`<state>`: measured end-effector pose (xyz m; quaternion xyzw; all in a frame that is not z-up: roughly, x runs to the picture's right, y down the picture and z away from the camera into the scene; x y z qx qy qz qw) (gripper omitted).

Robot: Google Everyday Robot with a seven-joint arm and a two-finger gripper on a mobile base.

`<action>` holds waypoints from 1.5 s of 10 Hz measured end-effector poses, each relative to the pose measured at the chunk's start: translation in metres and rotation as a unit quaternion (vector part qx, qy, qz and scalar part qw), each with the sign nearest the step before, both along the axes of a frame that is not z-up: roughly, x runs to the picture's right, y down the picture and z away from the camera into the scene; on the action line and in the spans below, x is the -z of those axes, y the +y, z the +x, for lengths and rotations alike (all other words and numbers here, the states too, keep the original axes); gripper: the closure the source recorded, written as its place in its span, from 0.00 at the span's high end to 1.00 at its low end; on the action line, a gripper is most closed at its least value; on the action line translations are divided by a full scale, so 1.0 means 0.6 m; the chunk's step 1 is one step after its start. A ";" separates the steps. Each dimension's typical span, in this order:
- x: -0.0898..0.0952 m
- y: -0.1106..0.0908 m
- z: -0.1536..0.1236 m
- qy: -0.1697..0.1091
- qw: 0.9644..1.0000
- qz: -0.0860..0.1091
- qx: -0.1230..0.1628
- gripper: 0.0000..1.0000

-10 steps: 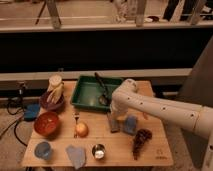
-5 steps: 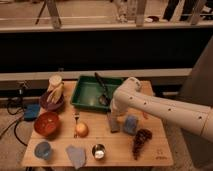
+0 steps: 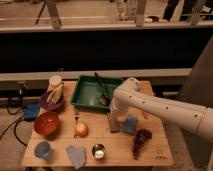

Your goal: Place eraser in red bowl

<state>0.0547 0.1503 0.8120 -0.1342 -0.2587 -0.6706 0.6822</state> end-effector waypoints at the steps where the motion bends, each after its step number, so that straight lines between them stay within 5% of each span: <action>1: -0.002 0.002 -0.003 -0.003 1.000 -0.002 0.004 0.68; 4: -0.008 0.012 -0.005 -0.008 1.000 -0.002 0.021 0.80; 9: -0.030 0.038 -0.029 -0.034 0.998 0.000 0.059 0.80; 13: -0.055 0.058 -0.033 -0.041 0.996 -0.017 0.072 0.80; 15: -0.071 0.075 -0.040 -0.049 0.995 -0.031 0.083 0.69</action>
